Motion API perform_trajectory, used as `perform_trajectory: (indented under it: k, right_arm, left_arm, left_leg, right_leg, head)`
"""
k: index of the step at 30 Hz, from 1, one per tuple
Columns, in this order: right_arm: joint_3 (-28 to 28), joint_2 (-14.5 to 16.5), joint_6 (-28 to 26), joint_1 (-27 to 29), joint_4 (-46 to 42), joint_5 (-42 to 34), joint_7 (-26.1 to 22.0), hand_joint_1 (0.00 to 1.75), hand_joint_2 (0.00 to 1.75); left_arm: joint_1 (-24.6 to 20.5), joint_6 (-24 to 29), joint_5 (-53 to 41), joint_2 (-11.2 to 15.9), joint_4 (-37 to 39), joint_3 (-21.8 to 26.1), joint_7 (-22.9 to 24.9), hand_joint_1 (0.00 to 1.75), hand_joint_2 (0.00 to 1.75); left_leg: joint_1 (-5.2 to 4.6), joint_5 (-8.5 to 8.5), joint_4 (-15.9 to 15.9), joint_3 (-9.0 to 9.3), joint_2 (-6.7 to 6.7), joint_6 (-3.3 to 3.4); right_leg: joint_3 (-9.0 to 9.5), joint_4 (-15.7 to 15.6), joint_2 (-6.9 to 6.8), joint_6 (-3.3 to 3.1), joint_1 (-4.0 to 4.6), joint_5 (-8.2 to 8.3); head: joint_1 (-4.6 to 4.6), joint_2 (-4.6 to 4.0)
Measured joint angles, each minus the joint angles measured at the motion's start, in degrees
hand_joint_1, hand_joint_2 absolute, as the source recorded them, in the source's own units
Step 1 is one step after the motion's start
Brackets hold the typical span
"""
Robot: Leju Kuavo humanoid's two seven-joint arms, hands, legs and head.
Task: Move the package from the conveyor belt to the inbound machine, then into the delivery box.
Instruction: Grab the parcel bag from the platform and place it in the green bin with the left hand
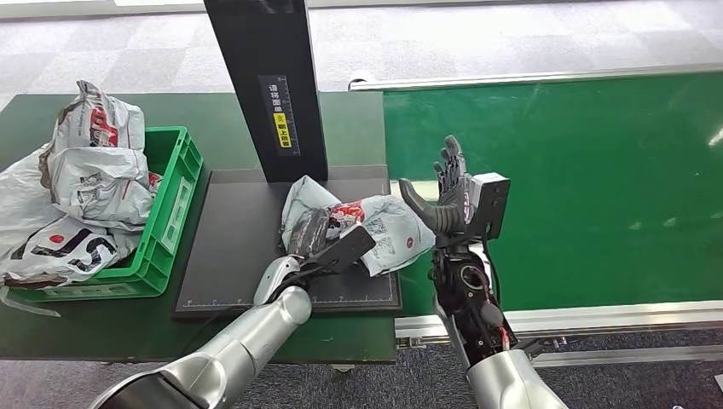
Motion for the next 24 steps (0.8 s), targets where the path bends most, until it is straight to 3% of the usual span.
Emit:
perform_trajectory:
  k: [6, 11, 15, 20, 24]
  right_arm:
    - [-0.4, -0.2, -0.1, 0.3, -0.6, 0.0, 0.1, 0.00, 1.75]
    - [-0.5, -0.6, -0.5, 1.3, -2.4, -0.2, 0.6, 0.00, 1.75]
    - [-0.5, -1.0, -0.6, 2.2, -3.3, -0.7, 0.9, 0.00, 1.75]
    - [-0.4, -1.6, -1.0, 3.0, -3.6, -1.2, 0.9, 0.00, 1.75]
    - [-0.4, -1.7, -1.0, 3.1, -3.6, -1.3, 0.9, 0.00, 1.75]
  left_arm:
    - [0.9, 2.9, 2.6, 0.0, -0.8, 2.3, -4.4, 1.75, 1.75]
    - [3.8, 10.7, 8.7, 0.0, -6.5, 7.2, -17.5, 1.75, 1.75]
    - [9.3, 12.0, 4.4, -0.1, -21.0, 14.7, -22.6, 1.75, 1.75]
    - [15.5, 12.0, -3.8, -0.6, -40.9, 23.1, -22.9, 1.75, 1.75]
    - [17.8, 12.0, -4.9, -0.9, -49.0, 26.2, -22.9, 1.75, 1.75]
  left_leg:
    - [0.00, 0.00, 0.0, -0.03, 0.07, 0.00]
    - [0.00, 0.00, 0.0, -0.08, 0.07, 0.00]
    - [0.00, -0.01, 0.0, -0.12, 0.22, 0.00]
    - [0.01, -0.02, 0.0, -0.15, 0.24, 0.00]
    - [0.01, -0.01, 0.0, -0.16, 0.22, 0.00]
  right_leg:
    - [-0.06, 0.0, 0.01, 0.00, 0.00, 0.00]
    - [-0.09, 0.0, 0.02, 0.00, 0.00, 0.00]
    - [-0.17, 0.0, 0.12, 0.00, 0.00, 0.00]
    - [-0.21, 0.0, 0.15, 0.00, 0.01, -0.01]
    - [-0.19, 0.0, 0.14, 0.00, 0.01, -0.01]
  head:
    - [0.00, -0.01]
    - [-0.01, -0.01]
    - [-0.01, -0.01]
    - [-0.01, 0.00]
    - [-0.02, -0.01]
